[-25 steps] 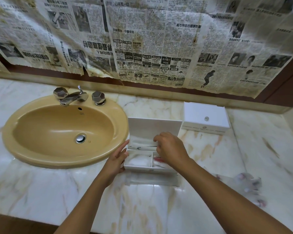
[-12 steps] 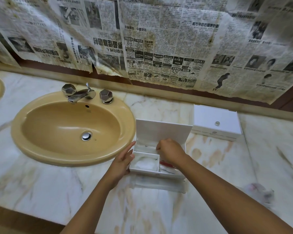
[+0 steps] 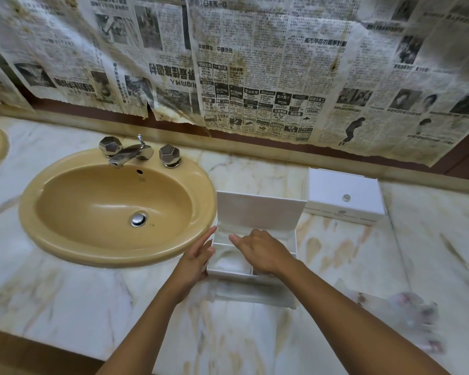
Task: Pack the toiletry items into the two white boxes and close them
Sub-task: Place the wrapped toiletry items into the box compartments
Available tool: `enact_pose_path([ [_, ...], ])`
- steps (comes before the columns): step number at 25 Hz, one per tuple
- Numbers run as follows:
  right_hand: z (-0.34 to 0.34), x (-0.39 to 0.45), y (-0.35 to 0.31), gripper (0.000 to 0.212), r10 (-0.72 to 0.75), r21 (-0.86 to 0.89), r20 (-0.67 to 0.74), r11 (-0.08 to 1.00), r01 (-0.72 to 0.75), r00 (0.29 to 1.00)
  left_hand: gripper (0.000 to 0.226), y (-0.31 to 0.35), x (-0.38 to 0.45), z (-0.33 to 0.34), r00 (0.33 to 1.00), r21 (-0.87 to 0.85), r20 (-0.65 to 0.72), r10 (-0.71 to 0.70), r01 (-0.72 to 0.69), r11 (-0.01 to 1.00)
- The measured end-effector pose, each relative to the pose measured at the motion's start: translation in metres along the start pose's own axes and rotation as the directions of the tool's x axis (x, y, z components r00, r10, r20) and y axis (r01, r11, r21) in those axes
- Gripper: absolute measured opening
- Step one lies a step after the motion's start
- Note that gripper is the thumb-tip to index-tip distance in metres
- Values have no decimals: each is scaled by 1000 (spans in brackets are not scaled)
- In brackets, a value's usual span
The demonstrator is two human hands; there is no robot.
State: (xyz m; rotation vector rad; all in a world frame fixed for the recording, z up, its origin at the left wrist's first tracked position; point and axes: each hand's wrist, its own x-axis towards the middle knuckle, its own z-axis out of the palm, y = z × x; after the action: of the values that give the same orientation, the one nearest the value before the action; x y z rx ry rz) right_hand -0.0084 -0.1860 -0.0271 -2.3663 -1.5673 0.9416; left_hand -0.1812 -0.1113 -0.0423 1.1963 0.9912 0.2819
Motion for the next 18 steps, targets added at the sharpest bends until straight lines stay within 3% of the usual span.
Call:
enact_pose_path([
  [5, -1, -4, 3, 59, -7, 61, -28, 998, 8, 1000, 41, -2, -1, 0, 1000, 6, 5, -3, 3, 1000],
  [9, -3, -37, 3, 40, -45, 284, -326, 948, 143, 944, 41, 3, -4, 4, 1000, 6, 1, -1, 1, 1000],
  [11, 12, -62, 3, 45, -67, 323, -436, 919, 226, 898, 40, 3, -5, 4, 1000, 10, -10, -7, 7, 1000],
  [15, 70, -93, 11, 68, -142, 111, -321, 976, 186, 936, 40, -3, 0, 1, 1000, -2, -17, 5, -5, 1000],
  [18, 102, -87, 25, 42, -196, -167, -350, 975, 145, 916, 44, 2, -5, 5, 999, 35, -30, -12, 13, 999],
])
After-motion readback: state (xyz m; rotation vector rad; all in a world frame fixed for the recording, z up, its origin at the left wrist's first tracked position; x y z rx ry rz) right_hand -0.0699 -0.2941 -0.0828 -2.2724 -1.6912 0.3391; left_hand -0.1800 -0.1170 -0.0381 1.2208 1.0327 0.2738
